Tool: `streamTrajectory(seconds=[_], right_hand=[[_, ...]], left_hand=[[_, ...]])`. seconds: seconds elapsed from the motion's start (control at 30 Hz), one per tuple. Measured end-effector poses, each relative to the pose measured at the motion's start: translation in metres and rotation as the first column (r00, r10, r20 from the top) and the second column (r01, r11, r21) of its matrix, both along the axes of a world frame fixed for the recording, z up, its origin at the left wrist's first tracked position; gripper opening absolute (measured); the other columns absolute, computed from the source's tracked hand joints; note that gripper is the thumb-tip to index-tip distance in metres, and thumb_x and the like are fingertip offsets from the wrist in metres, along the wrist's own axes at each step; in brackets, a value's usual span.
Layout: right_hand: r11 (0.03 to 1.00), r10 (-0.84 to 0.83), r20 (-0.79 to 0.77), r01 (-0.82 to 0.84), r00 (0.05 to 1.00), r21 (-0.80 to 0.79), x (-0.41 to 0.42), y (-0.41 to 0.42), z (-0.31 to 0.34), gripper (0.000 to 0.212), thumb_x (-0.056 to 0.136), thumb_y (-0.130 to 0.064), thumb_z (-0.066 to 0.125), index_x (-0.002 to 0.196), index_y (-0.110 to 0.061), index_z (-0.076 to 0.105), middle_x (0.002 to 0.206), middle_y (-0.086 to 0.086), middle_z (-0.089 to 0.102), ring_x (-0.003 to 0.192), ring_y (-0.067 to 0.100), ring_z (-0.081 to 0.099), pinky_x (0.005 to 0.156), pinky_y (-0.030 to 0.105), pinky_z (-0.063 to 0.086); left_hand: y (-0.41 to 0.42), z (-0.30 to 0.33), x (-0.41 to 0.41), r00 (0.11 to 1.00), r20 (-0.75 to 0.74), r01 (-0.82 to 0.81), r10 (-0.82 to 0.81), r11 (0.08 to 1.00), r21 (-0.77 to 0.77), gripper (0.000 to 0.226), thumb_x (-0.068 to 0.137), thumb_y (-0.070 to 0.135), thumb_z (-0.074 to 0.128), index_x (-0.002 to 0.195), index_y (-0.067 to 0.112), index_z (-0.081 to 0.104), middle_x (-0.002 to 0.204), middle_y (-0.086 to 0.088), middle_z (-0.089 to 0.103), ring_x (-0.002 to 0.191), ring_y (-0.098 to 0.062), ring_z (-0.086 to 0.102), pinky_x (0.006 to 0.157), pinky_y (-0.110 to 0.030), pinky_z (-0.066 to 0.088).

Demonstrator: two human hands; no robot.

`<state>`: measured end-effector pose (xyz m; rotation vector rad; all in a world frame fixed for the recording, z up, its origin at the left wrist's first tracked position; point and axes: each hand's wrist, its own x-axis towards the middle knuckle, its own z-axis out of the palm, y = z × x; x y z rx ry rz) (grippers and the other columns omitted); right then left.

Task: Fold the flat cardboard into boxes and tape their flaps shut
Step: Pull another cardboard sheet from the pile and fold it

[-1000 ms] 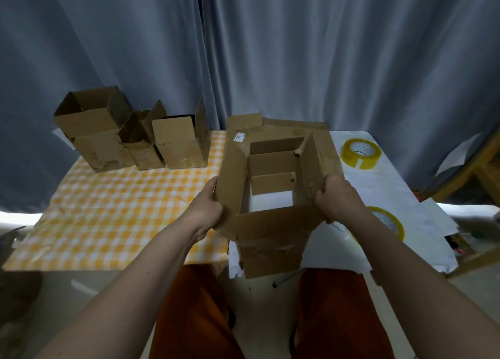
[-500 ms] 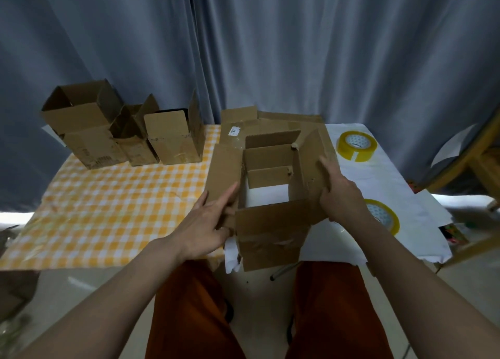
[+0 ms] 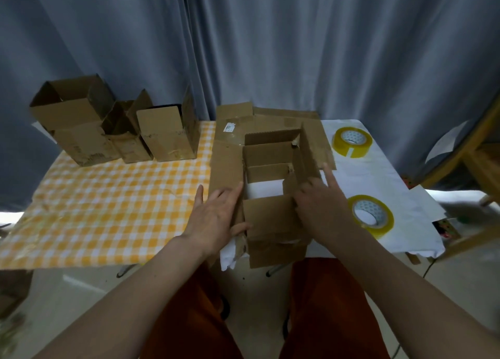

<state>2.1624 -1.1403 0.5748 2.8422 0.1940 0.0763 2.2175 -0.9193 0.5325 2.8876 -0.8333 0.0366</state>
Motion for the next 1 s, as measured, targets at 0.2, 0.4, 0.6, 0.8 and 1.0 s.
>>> streamTrajectory(seconds=[0.2, 0.4, 0.6, 0.8, 1.0], right_hand=[[0.985, -0.055, -0.208, 0.019, 0.977, -0.172, -0.010, 0.004, 0.009, 0.041, 0.088, -0.051, 0.053, 0.117, -0.024, 0.060, 0.131, 0.005, 0.052, 0.129, 0.028, 0.039, 0.107, 0.069, -0.007], [0.976, -0.037, -0.245, -0.018, 0.969, -0.218, 0.001, 0.004, -0.013, 0.044, 0.088, -0.044, 0.057, 0.126, -0.022, 0.053, 0.115, 0.000, 0.062, 0.123, 0.027, 0.046, 0.109, 0.063, -0.015], [0.995, 0.054, -0.262, -0.073, 0.964, -0.063, 0.011, -0.015, -0.045, 0.058, 0.088, -0.047, 0.055, 0.137, -0.021, 0.040, 0.121, 0.008, 0.057, 0.118, 0.027, 0.049, 0.112, 0.057, -0.012], [0.992, 0.124, -0.285, -0.112, 0.950, 0.058, 0.035, -0.027, -0.061, 0.066, 0.084, -0.059, 0.052, 0.140, -0.027, 0.036, 0.123, 0.009, 0.053, 0.121, 0.028, 0.045, 0.112, 0.054, -0.012], [0.984, 0.139, -0.348, -0.091, 0.927, 0.150, 0.070, -0.035, -0.070, 0.068, 0.082, -0.058, 0.054, 0.142, -0.030, 0.035, 0.125, 0.008, 0.050, 0.125, 0.027, 0.040, 0.112, 0.052, -0.012]], left_hand=[[-0.003, -0.001, 0.002, 0.997, 0.048, 0.053, -0.064, 0.980, 0.194, 0.070, 0.091, 0.066, 0.033, 0.150, 0.032, 0.021, 0.156, 0.008, 0.024, 0.145, -0.015, 0.014, 0.116, -0.057, -0.004], [-0.011, -0.008, 0.006, 0.999, -0.026, 0.023, -0.019, 0.984, 0.174, 0.057, 0.090, 0.062, 0.043, 0.142, 0.040, 0.036, 0.161, -0.003, -0.003, 0.148, -0.023, -0.010, 0.117, -0.054, -0.003], [-0.023, -0.019, 0.017, 0.996, -0.080, -0.034, 0.049, 0.984, 0.176, 0.060, 0.088, 0.060, 0.049, 0.142, 0.038, 0.036, 0.160, -0.010, -0.012, 0.146, -0.031, -0.017, 0.119, -0.051, 0.003], [-0.031, -0.029, 0.042, 0.997, -0.039, -0.062, 0.067, 0.989, 0.136, 0.064, 0.087, 0.059, 0.051, 0.143, 0.031, 0.037, 0.160, -0.012, -0.008, 0.147, -0.030, -0.013, 0.120, -0.041, 0.003], [-0.038, -0.034, 0.075, 0.989, -0.083, -0.112, 0.124, 0.984, 0.142, 0.068, 0.086, 0.062, 0.050, 0.145, 0.034, 0.034, 0.161, -0.009, -0.005, 0.147, -0.026, -0.015, 0.118, -0.036, 0.000]])
